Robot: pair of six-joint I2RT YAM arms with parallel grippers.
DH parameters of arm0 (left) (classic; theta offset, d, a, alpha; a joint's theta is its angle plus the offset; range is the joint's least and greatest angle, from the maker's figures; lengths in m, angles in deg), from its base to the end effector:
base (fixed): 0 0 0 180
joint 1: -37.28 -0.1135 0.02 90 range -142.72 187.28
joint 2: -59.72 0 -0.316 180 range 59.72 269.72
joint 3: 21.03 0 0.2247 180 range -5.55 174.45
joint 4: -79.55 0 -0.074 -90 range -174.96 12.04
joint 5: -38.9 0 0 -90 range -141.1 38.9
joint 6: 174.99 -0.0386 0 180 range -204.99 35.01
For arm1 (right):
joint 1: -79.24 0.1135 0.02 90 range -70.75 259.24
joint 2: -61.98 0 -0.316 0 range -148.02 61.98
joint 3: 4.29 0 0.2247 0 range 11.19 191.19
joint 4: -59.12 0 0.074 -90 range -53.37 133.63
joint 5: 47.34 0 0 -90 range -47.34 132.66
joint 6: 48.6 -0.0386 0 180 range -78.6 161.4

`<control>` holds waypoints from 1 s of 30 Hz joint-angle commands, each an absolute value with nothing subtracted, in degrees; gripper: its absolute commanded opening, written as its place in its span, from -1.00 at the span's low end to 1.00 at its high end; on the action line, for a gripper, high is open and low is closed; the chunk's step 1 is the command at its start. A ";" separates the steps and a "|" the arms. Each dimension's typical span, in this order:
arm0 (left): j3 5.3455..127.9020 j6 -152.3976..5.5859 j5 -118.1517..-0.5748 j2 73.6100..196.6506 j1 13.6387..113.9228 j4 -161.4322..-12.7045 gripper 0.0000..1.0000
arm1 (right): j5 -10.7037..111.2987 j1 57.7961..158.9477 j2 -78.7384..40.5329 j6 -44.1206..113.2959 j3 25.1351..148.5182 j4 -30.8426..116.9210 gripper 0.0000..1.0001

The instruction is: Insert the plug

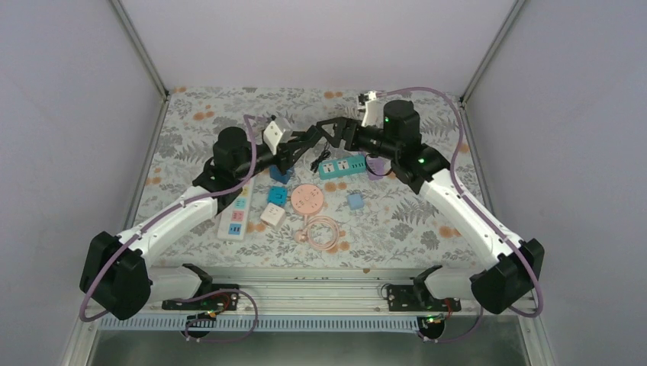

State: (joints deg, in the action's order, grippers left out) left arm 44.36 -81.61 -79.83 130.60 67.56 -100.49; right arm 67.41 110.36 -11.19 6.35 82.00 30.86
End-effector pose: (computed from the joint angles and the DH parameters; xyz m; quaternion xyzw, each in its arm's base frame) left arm 0.2044 -0.1408 0.3803 0.3290 0.6583 -0.3644 0.5706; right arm 0.2079 0.1444 0.4385 -0.1036 0.7797 0.4667 0.4045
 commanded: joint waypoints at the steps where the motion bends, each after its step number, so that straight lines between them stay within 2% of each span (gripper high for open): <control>1: 43.67 -94.28 -80.84 131.08 68.36 -112.31 -0.62 | 66.44 111.59 -14.59 -2.22 86.16 28.11 0.61; 5: 43.81 -99.78 -81.72 131.51 68.66 -111.84 -0.62 | 65.36 111.69 -14.68 -2.74 85.98 26.99 0.52; 10: 44.35 -103.17 -83.09 132.61 68.76 -109.99 -0.62 | 67.37 112.07 -14.91 -2.60 85.27 27.54 0.28; 12: 44.53 -103.63 -82.89 132.99 68.75 -109.36 -0.62 | 67.71 112.12 -14.79 -2.30 85.28 27.26 0.24; 18: 44.97 -105.63 -81.13 133.85 68.86 -108.17 -0.62 | 68.08 112.40 -13.86 -3.05 84.79 25.78 0.34; 26: 44.77 -109.75 -78.43 134.83 69.12 -109.10 -0.62 | 64.69 113.18 -11.61 -13.62 80.91 28.51 0.44; 30: 44.43 -110.65 -77.34 135.07 69.27 -109.82 -0.63 | 58.01 113.94 -11.96 -8.78 84.94 24.71 0.49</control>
State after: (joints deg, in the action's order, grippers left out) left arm 43.86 -107.62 -78.30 134.75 68.88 -107.01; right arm 64.52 112.87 -13.11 -10.19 81.43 25.74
